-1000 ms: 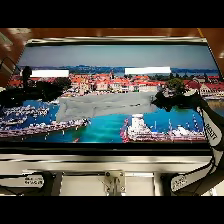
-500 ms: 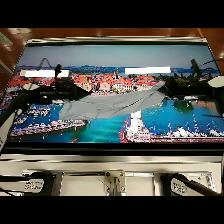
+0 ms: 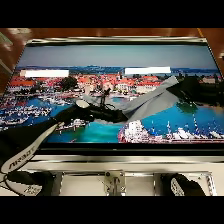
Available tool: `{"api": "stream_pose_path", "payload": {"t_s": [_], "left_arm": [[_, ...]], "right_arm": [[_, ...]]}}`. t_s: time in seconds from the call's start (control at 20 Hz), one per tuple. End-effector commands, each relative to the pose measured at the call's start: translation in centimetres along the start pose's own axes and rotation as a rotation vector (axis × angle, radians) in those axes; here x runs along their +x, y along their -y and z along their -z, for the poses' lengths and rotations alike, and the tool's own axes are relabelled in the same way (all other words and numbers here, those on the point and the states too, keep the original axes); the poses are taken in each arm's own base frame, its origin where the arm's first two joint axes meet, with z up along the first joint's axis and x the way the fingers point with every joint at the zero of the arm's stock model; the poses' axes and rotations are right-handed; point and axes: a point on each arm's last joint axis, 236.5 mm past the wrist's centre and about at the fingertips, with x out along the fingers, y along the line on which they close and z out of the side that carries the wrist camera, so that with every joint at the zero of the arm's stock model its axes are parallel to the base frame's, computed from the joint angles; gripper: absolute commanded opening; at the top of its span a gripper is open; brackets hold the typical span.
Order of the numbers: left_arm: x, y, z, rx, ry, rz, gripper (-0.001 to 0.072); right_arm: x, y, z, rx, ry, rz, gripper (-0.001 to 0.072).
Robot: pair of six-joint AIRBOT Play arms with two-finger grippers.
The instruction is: Fold the shirts.
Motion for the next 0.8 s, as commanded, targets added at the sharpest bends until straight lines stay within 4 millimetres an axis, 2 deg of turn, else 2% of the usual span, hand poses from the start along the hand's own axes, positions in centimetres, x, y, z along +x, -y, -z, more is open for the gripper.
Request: {"api": "stream_pose_path", "payload": {"t_s": [0.0, 0.1, 0.15, 0.25, 0.35, 0.4, 0.5, 0.65, 0.75], "left_arm": [[5.5, 1.1, 2.5, -0.149, 0.002, 0.049, 0.0036], [6.5, 2.1, 1.8, -0.176, 0.017, 0.089, 0.0036], [6.3, 2.7, 0.9, -0.147, 0.039, 0.106, 0.0036], [4.5, 3.8, -1.4, -0.112, 0.088, 0.143, 0.0035], [1.1, 4.7, -4.4, -0.062, 0.149, 0.162, 0.0035], [-1.4, 5.3, -6.2, -0.016, 0.181, 0.173, 0.0034], [-8.1, 6.5, -10.0, 0.102, 0.269, 0.185, 0.0034], [-21.2, 8.3, -15.9, 0.195, 0.509, 0.171, 0.0034], [-30.0, 10.1, -17.8, 0.261, 0.683, 0.141, 0.0034]], "right_arm": [[-2.8, -2.4, 2.9, -0.027, -0.018, -0.014, 0.0054], [-3.8, -2.9, 4.7, -0.053, -0.058, -0.008, 0.0054], [-4.1, -2.8, 5.4, -0.062, -0.073, 0.006, 0.0054], [-4.3, -2.2, 5.8, -0.069, -0.084, 0.035, 0.0054], [-3.9, -1.8, 4.9, -0.065, -0.059, 0.043, 0.0054], [-3.6, -2.0, 4.2, -0.057, -0.043, 0.029, 0.0054], [-2.3, -2.7, 3.7, -0.057, -0.049, -0.006, 0.0054], [1.6, -3.5, 4.3, -0.087, -0.135, -0.039, 0.0054], [5.9, -3.9, 4.6, -0.111, -0.186, -0.045, 0.0055]]}}
